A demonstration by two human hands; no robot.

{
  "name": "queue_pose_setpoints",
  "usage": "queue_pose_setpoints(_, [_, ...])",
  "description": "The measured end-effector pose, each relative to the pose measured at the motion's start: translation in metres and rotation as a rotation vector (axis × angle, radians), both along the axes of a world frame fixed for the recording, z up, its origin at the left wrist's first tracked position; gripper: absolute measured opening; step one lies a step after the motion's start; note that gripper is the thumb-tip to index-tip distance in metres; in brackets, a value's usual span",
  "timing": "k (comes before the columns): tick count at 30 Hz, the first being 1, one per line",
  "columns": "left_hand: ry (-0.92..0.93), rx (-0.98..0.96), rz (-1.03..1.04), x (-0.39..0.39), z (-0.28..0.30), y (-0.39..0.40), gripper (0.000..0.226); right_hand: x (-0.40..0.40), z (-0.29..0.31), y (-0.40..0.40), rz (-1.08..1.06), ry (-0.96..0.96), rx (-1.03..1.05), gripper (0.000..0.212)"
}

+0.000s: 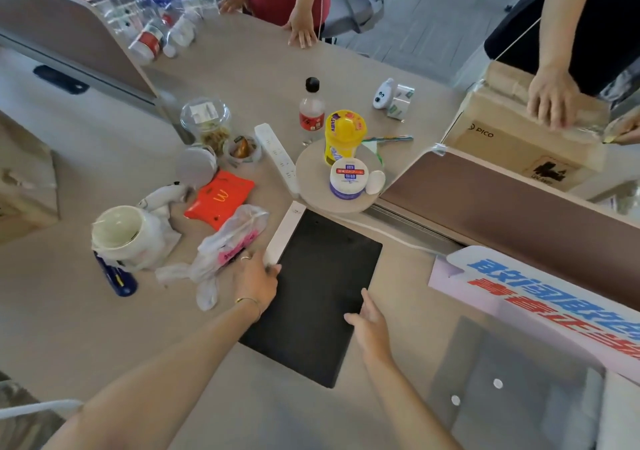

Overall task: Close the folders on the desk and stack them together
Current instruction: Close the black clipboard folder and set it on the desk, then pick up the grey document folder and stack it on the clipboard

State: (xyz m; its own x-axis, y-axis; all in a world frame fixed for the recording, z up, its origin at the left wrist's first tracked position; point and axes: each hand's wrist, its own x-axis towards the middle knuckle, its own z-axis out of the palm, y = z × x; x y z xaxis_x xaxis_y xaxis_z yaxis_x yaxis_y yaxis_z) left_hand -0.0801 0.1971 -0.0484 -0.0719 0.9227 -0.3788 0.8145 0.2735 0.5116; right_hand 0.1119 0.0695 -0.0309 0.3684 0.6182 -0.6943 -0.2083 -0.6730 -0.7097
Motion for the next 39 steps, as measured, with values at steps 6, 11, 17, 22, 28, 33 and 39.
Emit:
queue_pose_setpoints(6, [0.103,0.015,-0.018,0.006,0.006,0.004,0.055,0.002,0.004,-0.004,0.074,0.003,-0.002,0.074])
queue_pose_setpoints(11, [0.067,0.076,-0.078,0.019,0.031,-0.013,0.052,0.018,0.024,-0.014,0.091,-0.058,0.063,0.070])
queue_pose_setpoints(17, [-0.129,0.093,-0.175,0.069,0.056,-0.062,0.049,0.048,0.057,-0.043,0.055,-0.134,0.173,0.067])
queue_pose_setpoints(22, [-0.238,0.127,-0.241,0.125,0.081,-0.116,0.048,0.079,0.084,-0.084,-0.022,-0.151,0.240,0.064])
queue_pose_setpoints(28, [-0.278,0.154,-0.383,0.191,0.092,-0.189,0.044,0.128,0.104,-0.157,-0.127,-0.211,0.277,0.059])
queue_pose_setpoints(33, [-0.390,0.076,-0.456,0.253,0.087,-0.256,0.046,0.180,0.108,-0.235,-0.232,-0.253,0.265,0.056])
queue_pose_setpoints(39, [-0.347,0.033,-0.538,0.310,0.075,-0.318,0.045,0.243,0.102,-0.329,-0.341,-0.236,0.230,0.056])
